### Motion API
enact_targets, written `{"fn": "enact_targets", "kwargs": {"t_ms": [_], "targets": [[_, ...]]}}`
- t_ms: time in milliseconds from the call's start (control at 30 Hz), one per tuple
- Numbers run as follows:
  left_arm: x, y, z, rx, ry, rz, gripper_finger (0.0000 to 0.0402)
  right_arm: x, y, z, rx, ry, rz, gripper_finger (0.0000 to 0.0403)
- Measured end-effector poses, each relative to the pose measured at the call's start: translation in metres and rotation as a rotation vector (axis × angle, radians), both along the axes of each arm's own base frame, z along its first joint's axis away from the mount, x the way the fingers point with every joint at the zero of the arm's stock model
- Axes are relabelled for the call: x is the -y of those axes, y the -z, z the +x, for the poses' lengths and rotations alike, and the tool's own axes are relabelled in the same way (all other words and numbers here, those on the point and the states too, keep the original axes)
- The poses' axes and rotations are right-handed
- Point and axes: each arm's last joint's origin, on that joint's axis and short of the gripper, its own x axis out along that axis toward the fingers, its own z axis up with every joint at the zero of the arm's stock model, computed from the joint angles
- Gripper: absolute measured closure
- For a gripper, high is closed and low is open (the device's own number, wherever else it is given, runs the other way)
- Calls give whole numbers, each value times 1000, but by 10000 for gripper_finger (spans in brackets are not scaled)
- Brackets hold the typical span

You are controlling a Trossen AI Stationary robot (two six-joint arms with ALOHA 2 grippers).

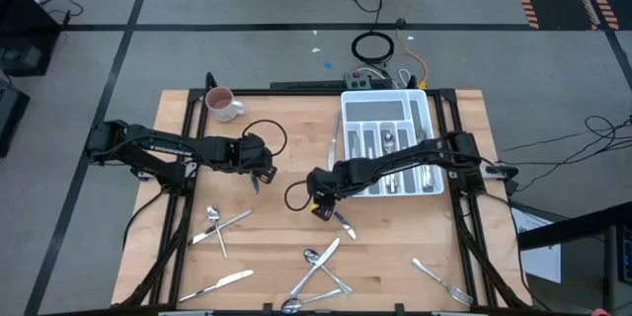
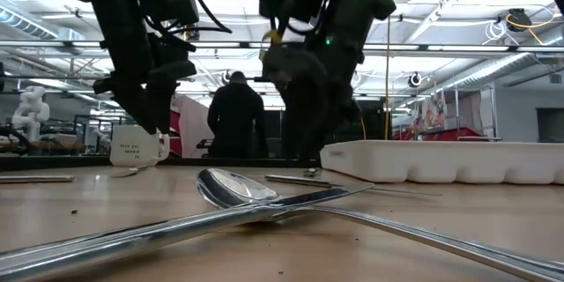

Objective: Sort silverware
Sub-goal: Put the knife in the left section of the silverware tray

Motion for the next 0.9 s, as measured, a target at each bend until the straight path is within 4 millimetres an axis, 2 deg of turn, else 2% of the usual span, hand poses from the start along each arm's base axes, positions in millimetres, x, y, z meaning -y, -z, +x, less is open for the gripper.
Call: {"fn": "enact_targets", "kwargs": {"t_ms": [300,633,900], "targets": [[0,0,0,0,1,6,246,4,20,2,-64,2,0,222],[0,0,0,-2,2,11,246,11,40,4,-123,-14,102,226],[0,0,0,-1,-1,18,246,14,41,3,-135,-55,89,296]]}}
